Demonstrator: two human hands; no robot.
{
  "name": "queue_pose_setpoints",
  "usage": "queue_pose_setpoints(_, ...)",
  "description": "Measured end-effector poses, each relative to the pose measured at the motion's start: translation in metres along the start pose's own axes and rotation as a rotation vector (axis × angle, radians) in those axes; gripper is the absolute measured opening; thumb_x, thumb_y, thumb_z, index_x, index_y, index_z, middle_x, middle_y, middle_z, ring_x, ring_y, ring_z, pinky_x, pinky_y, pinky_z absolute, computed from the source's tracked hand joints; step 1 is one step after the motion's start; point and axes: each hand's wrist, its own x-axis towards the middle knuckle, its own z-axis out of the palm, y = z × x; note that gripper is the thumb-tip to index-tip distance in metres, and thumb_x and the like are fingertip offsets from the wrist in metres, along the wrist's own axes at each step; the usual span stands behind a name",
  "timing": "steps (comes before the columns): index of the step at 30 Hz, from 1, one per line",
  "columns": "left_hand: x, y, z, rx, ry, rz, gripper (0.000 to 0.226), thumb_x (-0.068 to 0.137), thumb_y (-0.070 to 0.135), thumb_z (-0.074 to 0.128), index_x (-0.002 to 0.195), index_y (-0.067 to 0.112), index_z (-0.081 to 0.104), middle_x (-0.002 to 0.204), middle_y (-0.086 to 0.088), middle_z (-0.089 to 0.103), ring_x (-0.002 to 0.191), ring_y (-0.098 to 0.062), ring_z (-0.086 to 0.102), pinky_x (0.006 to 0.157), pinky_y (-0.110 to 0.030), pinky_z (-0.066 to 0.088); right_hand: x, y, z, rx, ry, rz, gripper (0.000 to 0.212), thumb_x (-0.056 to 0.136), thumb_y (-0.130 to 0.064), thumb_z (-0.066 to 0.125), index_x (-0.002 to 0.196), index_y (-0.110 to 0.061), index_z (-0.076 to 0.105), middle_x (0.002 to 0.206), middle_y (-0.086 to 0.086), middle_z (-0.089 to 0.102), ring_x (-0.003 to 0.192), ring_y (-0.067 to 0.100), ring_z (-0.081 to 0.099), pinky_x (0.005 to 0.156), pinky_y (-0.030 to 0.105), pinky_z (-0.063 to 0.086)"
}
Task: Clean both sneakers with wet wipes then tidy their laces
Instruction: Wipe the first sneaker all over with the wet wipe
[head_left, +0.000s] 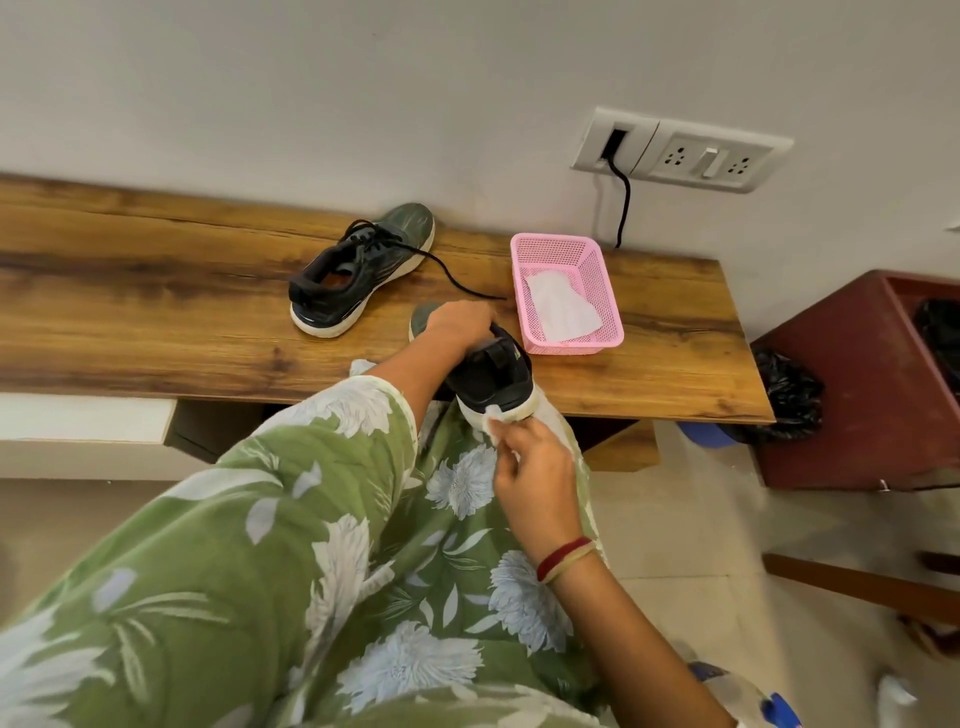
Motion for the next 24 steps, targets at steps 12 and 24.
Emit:
queue_pose_setpoints(12,-0.002,-0.005,0.0,-0.026,-0.025,-0.016,0.038,0.092,0.014,0.047,0.128,0.02,0.059,0.127,-0.014,0.058,0.116,-0.034,0.054,0.093,-0.038,0.043,0.006,0.021,0.022,0.122,0.302,-0.016,0.029,0.084,0.002,0.06,0.111,-0.007,0.068,0.083,0.001,0.051,0.077,0.022,0.053,0.067,0.028,0.045)
queue_pose_setpoints(24,-0.008,-0.014,0.002,-0.079,-0.02,-0.008,0.039,0.089,0.01,0.048,0.125,0.017,0.06,0.125,-0.012,0.06,0.115,-0.031,0.055,0.094,-0.036,0.044,0.012,0.017,0.013,0.384,0.292,0.181,0.02,0.081,0.001,0.062,0.092,-0.01,0.073,0.085,-0.01,0.056,0.079,0.013,0.059,0.074,0.027,0.05)
